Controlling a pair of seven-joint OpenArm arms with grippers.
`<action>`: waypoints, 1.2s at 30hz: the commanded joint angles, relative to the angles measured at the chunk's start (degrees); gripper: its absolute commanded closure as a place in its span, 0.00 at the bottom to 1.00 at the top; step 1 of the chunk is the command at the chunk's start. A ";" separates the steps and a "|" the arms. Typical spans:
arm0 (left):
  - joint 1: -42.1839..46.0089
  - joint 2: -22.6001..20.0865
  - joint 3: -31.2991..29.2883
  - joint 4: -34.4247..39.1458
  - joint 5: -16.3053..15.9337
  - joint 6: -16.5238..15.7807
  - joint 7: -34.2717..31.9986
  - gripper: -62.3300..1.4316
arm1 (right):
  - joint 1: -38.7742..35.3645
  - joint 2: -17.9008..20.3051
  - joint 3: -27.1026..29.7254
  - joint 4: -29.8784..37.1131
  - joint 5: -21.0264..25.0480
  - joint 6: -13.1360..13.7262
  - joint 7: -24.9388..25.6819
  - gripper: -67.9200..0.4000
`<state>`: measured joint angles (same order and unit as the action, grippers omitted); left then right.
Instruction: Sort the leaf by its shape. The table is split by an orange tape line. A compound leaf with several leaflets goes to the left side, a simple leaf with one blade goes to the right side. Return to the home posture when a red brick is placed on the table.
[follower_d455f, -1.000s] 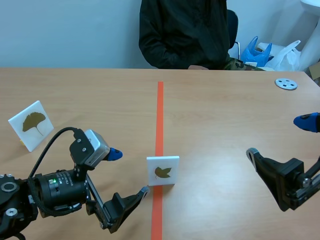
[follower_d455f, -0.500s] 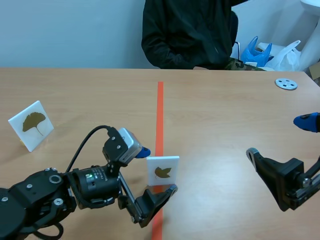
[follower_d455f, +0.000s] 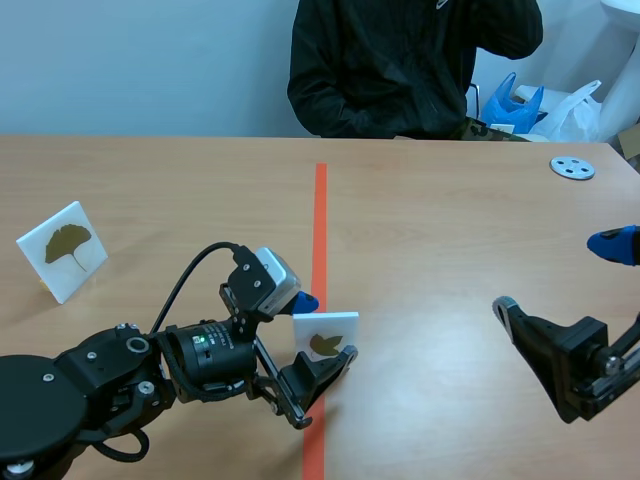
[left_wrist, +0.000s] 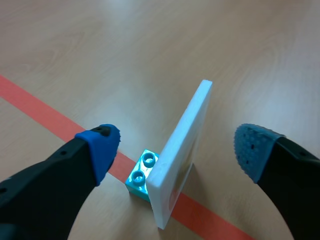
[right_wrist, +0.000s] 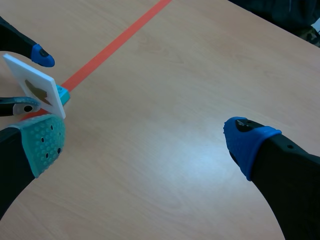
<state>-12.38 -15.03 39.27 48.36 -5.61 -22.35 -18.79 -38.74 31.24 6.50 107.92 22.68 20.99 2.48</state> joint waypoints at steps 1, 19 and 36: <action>-0.31 -0.11 -0.13 1.03 -0.52 -0.04 -1.16 0.31 | 0.66 0.48 0.55 0.26 0.44 0.02 0.39 0.00; 1.27 -0.28 0.00 1.05 -0.76 -1.03 -1.11 0.86 | 0.66 0.48 0.55 0.26 0.46 0.02 0.42 0.00; 16.46 -1.51 -17.27 24.41 -11.58 -2.64 11.82 0.86 | 0.66 0.48 0.55 0.26 0.46 0.02 0.42 0.00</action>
<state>3.11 -16.51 22.35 72.62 -16.21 -25.10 -6.66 -38.74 31.24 6.50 107.92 22.68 20.99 2.48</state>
